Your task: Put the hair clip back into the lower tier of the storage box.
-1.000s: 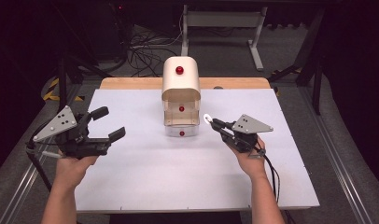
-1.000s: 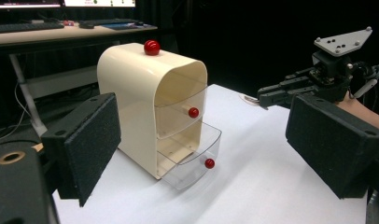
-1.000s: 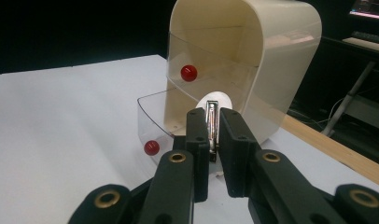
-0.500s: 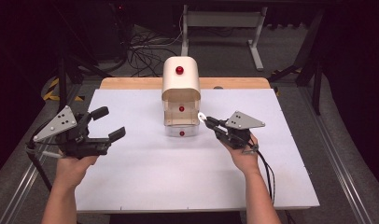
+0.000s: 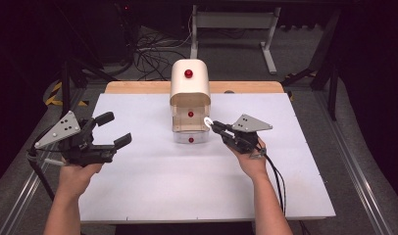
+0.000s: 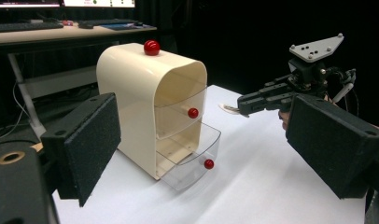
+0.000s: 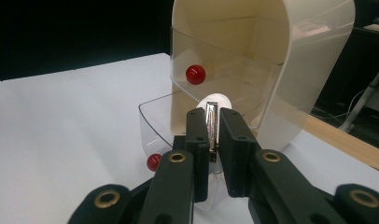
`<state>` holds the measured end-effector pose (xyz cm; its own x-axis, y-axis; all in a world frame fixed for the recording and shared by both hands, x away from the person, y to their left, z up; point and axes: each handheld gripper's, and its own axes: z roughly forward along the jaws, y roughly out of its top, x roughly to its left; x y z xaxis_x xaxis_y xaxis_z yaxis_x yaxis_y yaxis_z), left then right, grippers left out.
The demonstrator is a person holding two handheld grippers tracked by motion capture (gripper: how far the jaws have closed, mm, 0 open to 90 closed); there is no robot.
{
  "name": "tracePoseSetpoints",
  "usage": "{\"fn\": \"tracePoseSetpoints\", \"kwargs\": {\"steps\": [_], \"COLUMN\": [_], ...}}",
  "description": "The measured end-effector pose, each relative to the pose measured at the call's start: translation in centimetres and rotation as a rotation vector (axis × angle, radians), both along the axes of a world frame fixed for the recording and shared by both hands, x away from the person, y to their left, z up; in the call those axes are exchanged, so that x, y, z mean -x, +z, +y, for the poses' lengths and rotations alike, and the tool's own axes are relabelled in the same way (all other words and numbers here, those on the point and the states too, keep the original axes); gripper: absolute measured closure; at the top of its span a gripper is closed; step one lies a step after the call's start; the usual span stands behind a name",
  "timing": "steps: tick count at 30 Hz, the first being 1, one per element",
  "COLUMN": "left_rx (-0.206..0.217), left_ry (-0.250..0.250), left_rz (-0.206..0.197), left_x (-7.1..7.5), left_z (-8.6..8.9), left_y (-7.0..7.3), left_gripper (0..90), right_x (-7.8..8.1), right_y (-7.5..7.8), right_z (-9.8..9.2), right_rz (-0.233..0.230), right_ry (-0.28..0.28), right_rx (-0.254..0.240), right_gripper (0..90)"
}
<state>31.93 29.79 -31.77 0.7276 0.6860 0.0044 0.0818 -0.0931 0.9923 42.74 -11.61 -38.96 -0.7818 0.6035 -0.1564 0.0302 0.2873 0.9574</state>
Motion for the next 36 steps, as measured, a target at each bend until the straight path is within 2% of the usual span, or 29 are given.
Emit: {"fn": "tracePoseSetpoints", "kwargs": {"steps": [23,36], "left_rx": [0.009,0.009], "left_ry": [0.003,0.004], "left_rz": [0.001,0.005], "left_x": [-0.1,-0.2], "left_z": [0.2,0.2], "left_y": [-0.1,-0.1], "left_gripper": [10.8,10.9], "right_x": [-1.6,-2.4], "right_y": [-0.9,-1.6], "right_z": [1.2,1.9], "right_rz": [0.043,0.068], "right_ry": [0.013,0.029], "right_rx": [-0.019,-0.008], "right_gripper": [83.0,83.0]}}
